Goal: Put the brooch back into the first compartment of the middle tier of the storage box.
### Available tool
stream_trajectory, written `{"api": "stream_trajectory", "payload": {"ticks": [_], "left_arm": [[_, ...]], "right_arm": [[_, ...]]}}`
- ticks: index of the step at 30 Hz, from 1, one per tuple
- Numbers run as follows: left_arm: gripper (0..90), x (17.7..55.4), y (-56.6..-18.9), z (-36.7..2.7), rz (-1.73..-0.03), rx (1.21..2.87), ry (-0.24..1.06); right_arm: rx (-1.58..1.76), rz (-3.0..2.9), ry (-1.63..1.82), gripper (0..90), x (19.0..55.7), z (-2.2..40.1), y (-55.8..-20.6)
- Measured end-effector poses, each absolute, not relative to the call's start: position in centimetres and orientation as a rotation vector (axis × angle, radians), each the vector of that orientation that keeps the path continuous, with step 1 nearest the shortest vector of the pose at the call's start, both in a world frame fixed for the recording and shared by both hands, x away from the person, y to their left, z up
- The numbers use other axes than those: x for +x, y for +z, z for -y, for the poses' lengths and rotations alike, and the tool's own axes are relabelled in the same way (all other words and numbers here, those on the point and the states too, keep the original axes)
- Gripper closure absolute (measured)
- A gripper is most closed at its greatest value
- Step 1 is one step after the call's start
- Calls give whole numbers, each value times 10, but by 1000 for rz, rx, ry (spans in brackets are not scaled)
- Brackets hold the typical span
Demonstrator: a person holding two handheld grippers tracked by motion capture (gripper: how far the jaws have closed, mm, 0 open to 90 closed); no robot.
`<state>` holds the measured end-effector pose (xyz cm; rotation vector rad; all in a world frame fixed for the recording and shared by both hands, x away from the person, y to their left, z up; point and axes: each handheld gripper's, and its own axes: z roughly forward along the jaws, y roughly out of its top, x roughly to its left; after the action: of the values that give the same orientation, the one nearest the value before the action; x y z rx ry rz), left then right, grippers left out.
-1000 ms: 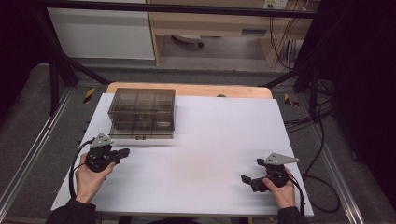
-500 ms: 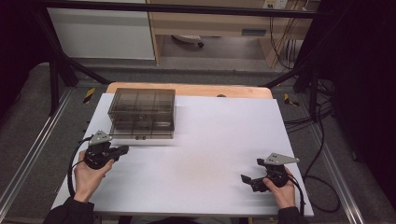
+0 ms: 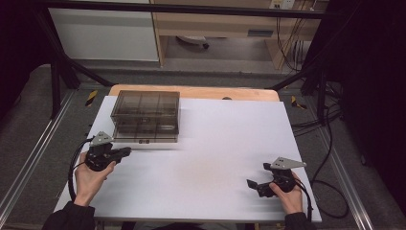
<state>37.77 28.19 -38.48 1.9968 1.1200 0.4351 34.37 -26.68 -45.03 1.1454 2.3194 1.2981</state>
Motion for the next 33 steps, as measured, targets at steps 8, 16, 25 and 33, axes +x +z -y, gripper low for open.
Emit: {"api": "stream_trajectory", "payload": {"ticks": [8, 16, 25, 33], "left_arm": [[882, 384, -380, -281, -1120, 1994, 447], [882, 392, -372, -282, -1127, 1994, 462], [882, 402, -362, -283, -1131, 1988, 478], [882, 410, -358, -283, -1138, 1985, 485]], "right_arm": [[1149, -2317, 1300, 6, 343, 267, -450], [1145, -2317, 1301, 6, 344, 267, -450], [1150, -2317, 1301, 6, 343, 267, -450], [1148, -2316, 1301, 6, 343, 267, -450]]}}
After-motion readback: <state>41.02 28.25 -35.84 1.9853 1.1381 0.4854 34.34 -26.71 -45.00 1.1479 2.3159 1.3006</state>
